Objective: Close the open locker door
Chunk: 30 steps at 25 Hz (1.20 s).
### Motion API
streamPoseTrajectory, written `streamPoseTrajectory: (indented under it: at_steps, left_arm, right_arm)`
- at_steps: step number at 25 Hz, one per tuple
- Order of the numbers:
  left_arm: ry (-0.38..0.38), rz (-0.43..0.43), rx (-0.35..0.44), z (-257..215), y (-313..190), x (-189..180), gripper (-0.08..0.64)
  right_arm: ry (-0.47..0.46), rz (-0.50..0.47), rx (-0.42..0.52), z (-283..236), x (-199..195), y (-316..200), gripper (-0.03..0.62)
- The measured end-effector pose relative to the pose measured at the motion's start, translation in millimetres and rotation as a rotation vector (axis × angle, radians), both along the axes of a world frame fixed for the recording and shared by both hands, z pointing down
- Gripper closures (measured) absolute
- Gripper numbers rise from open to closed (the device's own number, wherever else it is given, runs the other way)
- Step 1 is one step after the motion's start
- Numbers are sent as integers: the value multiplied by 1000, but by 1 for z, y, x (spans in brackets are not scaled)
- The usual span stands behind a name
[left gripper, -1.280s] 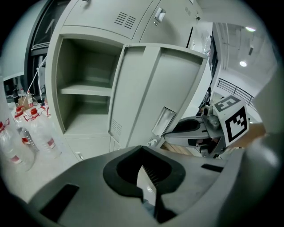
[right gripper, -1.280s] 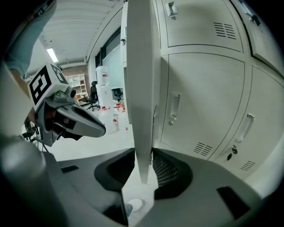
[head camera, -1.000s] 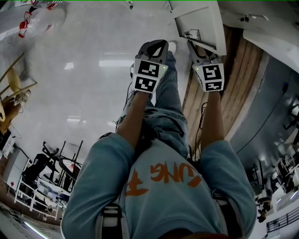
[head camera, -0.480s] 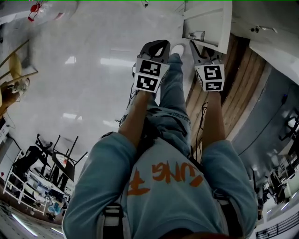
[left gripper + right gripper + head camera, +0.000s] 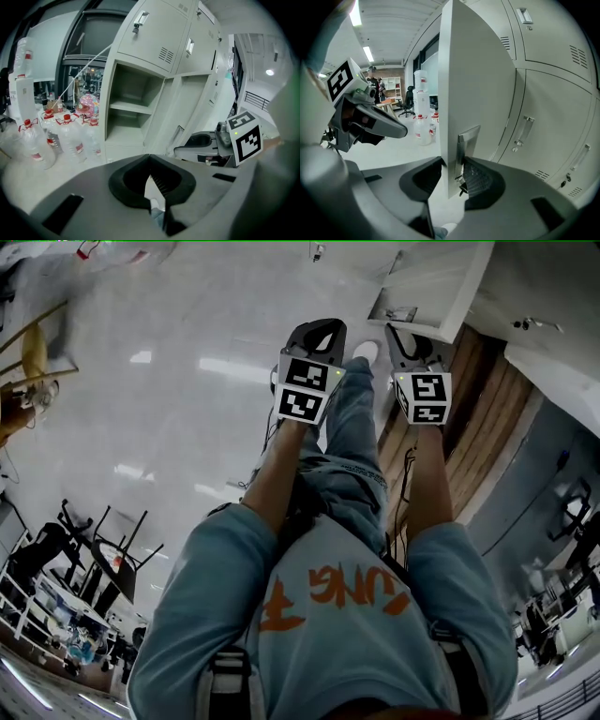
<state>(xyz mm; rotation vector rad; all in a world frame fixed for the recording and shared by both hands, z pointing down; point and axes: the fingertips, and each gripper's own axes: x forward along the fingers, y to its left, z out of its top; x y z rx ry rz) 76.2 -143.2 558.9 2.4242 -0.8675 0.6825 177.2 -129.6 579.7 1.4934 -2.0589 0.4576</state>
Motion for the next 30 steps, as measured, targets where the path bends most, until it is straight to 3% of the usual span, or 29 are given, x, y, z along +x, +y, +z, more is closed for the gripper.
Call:
streamPoseTrajectory:
  at_steps: [16, 30]
  left_arm:
    - [17, -115, 6, -7, -49, -64, 538]
    - [30, -196, 20, -12, -114, -75, 538]
  right_arm:
    - [-61, -39, 19, 4, -65, -64, 454]
    - [-113, -46, 12, 5, -96, -135, 459]
